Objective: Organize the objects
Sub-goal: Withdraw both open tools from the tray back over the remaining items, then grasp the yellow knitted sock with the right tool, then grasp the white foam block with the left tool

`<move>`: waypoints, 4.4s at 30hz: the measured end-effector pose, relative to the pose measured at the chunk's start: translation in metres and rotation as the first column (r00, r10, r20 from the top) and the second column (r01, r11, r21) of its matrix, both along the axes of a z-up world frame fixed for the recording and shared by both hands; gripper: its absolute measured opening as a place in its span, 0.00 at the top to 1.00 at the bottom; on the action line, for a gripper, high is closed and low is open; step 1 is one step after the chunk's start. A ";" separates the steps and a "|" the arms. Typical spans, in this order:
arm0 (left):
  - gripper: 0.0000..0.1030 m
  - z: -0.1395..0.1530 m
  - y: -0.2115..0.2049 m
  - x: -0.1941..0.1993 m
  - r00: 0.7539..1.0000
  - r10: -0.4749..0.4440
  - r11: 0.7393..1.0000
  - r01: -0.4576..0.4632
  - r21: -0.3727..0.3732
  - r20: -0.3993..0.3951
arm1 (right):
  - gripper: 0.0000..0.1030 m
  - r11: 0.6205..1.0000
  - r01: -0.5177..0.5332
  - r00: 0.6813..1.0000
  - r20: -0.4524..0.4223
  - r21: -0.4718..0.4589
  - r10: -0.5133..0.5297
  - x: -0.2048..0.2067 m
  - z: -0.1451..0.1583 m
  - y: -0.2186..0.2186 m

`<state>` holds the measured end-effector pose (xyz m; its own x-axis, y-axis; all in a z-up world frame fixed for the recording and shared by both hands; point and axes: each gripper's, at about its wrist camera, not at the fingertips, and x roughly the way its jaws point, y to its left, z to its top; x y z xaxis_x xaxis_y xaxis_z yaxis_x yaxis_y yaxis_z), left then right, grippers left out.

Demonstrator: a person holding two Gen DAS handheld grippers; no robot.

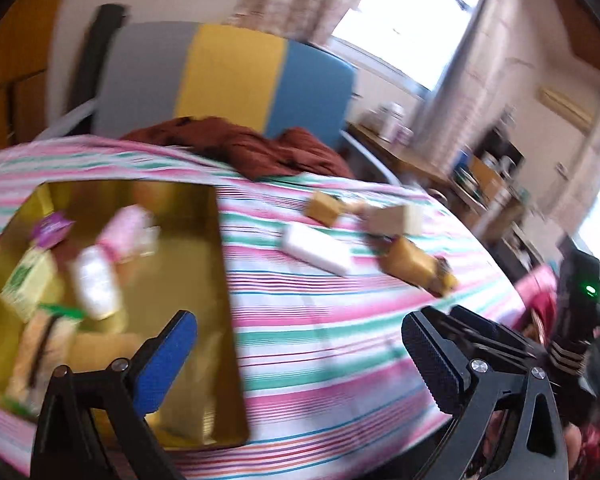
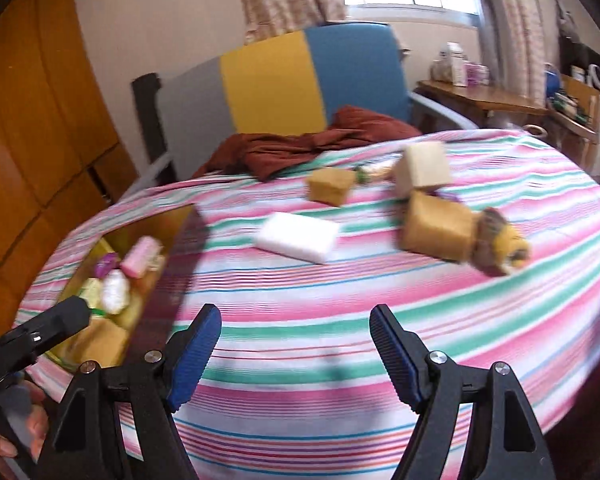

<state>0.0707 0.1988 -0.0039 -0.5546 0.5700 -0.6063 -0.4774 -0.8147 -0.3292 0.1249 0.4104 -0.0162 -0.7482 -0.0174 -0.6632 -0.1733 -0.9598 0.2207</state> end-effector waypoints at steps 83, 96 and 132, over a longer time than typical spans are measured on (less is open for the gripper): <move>0.00 -0.066 0.161 -0.172 0.964 0.003 0.999 0.011 -0.053 0.267 | 0.64 0.956 0.293 0.956 -0.020 0.027 -0.292 -0.044 -0.068 0.187; 0.00 -0.071 0.199 -0.166 0.949 0.135 0.960 -0.054 -0.274 0.286 | 0.64 0.957 0.291 0.956 -0.028 0.016 -0.291 -0.046 -0.068 0.191; 0.13 -0.078 0.185 -0.168 0.972 0.024 0.881 0.091 -0.465 0.235 | 0.63 0.957 0.289 0.956 -0.046 -0.039 -0.291 -0.044 -0.072 0.200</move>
